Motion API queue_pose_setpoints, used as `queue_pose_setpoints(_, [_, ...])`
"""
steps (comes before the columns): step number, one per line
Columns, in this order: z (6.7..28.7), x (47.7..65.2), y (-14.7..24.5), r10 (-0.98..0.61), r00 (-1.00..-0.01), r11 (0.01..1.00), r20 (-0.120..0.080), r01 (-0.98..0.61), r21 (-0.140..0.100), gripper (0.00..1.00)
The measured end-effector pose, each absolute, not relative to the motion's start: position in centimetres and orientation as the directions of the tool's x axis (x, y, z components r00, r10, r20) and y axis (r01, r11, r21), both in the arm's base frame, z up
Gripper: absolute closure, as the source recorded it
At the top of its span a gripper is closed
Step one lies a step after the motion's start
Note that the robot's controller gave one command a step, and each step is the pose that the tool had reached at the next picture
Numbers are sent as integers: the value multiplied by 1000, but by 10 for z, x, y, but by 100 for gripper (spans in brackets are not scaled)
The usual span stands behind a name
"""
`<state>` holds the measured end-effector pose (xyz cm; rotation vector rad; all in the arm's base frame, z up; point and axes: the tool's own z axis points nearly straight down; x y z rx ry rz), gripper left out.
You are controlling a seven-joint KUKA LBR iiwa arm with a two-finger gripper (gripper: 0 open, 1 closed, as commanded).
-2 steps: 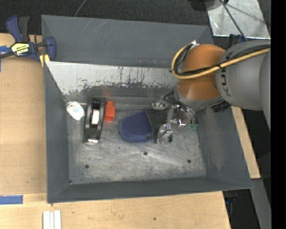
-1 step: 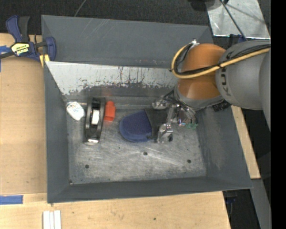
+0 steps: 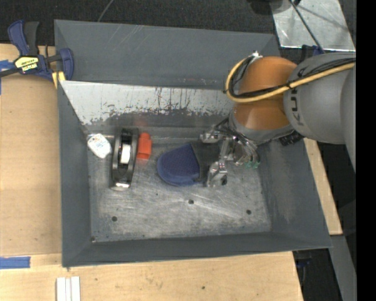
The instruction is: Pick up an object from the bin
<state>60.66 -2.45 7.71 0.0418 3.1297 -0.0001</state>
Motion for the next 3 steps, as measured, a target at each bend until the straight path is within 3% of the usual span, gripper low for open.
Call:
queue_pose_setpoints(1, [78, 607, -25, 27, -1000, 1000, -14, 27, 0, 100])
queue_pose_setpoints(2, [152, 610, -25, 28, -1000, 1000, -12, 28, 0, 100])
queue_pose_setpoints(3, [174, 612, -25, 28, -1000, 1000, -7, 28, 0, 100])
